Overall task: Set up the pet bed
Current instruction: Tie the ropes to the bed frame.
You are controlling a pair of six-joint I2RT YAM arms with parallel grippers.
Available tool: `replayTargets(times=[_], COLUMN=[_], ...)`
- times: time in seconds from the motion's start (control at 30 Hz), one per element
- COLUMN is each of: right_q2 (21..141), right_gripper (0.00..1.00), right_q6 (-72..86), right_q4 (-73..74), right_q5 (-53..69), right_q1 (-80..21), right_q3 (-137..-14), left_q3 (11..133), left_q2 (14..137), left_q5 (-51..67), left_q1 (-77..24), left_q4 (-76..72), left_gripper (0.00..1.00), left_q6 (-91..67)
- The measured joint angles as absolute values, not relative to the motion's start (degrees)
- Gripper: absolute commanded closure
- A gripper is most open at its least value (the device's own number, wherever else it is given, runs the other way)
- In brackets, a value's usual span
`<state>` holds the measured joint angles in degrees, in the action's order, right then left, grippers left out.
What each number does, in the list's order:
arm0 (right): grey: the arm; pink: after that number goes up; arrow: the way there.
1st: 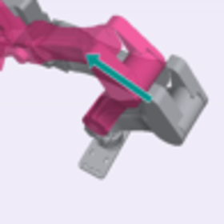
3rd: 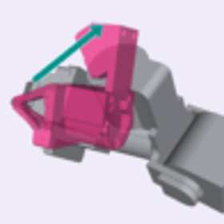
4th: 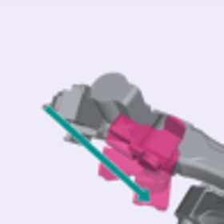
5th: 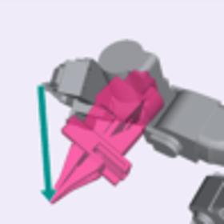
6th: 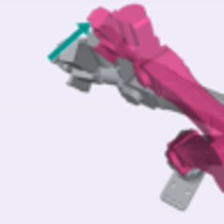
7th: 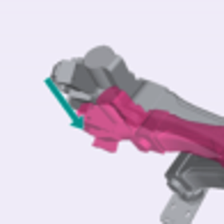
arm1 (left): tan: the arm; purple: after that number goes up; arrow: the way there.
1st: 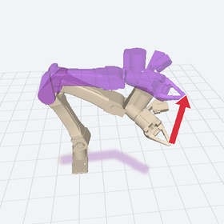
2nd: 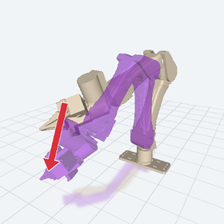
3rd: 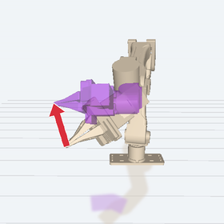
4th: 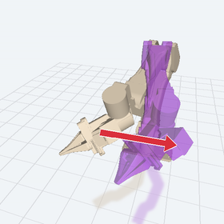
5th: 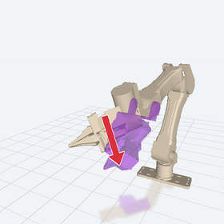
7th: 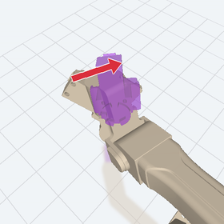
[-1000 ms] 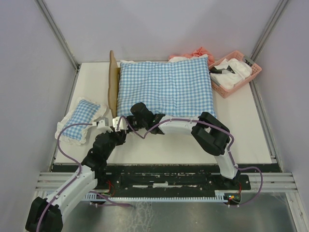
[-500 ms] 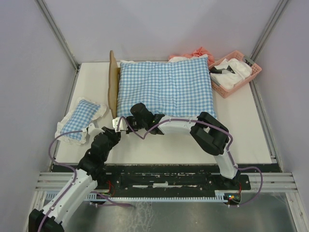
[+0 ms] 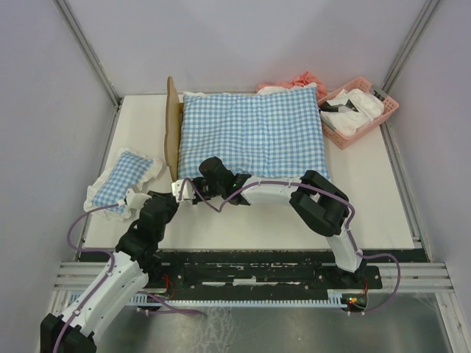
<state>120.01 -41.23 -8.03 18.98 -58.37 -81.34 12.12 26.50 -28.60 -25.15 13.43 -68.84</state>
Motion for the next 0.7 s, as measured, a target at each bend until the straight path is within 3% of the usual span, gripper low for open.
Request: replayTargets(times=[0.37, 0.7], right_q2=[120.0, 120.0], right_gripper=[0.98, 0.98], right_q6=[-42.3, -42.9], right_q4=[-8.2, -8.5], right_q5=[19.5, 19.7], right_q1=[-58.3, -58.3], right_q3=[-80.7, -80.2], left_q3=[12.4, 12.4], left_q2=[29.2, 35.5], left_q5=[-26.4, -25.8], left_q1=[-24.8, -23.5], left_q4=[10.6, 12.1], left_gripper=[0.64, 0.66], left_q6=[-74.3, -80.8])
